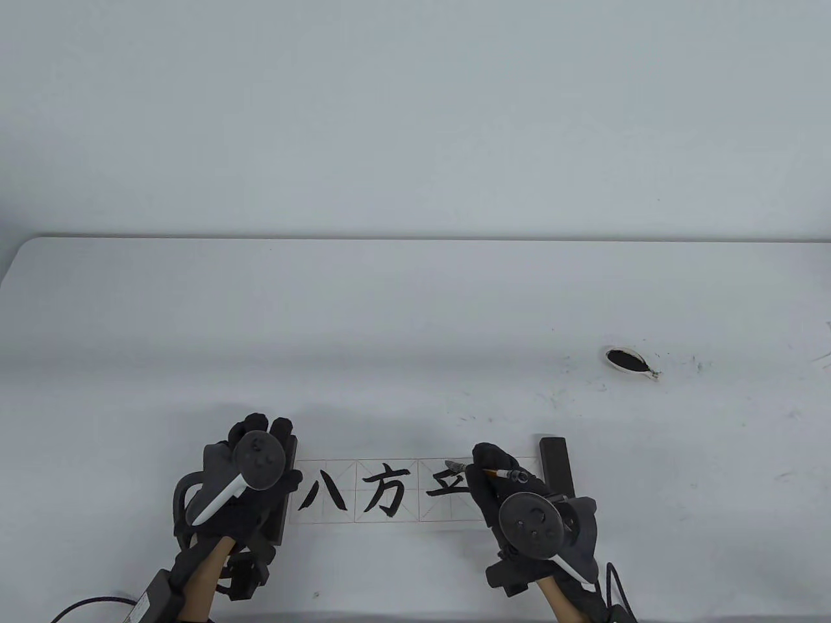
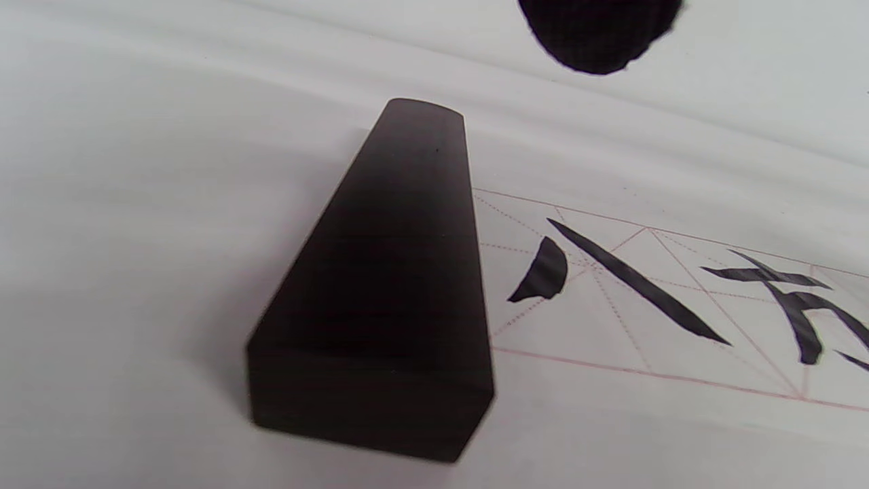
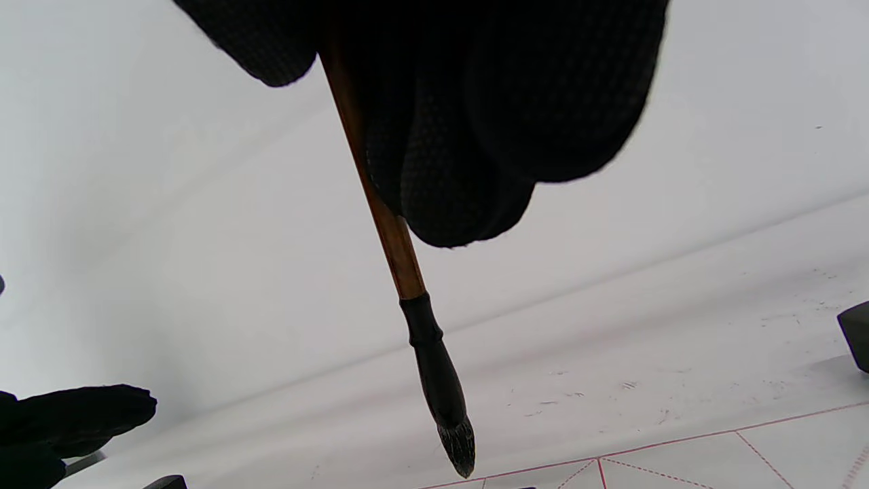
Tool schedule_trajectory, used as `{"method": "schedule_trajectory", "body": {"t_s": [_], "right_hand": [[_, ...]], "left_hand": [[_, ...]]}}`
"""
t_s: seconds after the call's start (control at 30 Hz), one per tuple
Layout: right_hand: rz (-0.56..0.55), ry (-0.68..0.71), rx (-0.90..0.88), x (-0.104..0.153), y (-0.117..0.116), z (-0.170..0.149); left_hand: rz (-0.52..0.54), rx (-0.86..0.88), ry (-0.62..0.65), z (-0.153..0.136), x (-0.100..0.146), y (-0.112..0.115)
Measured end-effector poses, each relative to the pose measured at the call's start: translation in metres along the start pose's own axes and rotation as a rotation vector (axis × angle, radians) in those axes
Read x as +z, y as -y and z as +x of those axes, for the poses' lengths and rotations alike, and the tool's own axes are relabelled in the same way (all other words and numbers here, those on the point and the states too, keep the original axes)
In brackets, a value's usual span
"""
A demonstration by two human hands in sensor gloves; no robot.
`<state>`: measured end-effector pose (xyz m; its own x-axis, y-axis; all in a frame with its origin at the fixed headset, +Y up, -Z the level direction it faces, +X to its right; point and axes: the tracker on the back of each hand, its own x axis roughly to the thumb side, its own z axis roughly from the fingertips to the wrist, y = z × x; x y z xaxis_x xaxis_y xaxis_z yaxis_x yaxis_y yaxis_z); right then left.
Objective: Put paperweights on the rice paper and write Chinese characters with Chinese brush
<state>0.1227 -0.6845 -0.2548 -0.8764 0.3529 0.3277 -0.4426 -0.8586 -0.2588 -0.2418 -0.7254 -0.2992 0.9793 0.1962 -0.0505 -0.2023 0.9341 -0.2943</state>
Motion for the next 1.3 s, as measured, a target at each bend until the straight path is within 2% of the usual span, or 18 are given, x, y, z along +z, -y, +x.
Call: {"method": "schedule_trajectory", "body": {"t_s": [0.3,0.73,0.97,1.3], "right_hand": [[0.027,-0.005,0.029,-0.001,0.000,0.001],[0.069,0.017,-0.044,0.000,0.010,0.002],[-0.034,0.013,-0.077,0.003,0.016,0.000],[-0.002,0.070,0.019,0.007,0.007,0.011]], "left_hand": [[-0.004,-0.001,0.000,0.001,0.000,0.000],[-0.008,-0.002,-0.003,0.001,-0.001,0.001],[-0.009,0.000,-0.004,0.000,0.000,0.000],[-0.009,-0.001,-0.003,0.001,0.000,0.000]]}}
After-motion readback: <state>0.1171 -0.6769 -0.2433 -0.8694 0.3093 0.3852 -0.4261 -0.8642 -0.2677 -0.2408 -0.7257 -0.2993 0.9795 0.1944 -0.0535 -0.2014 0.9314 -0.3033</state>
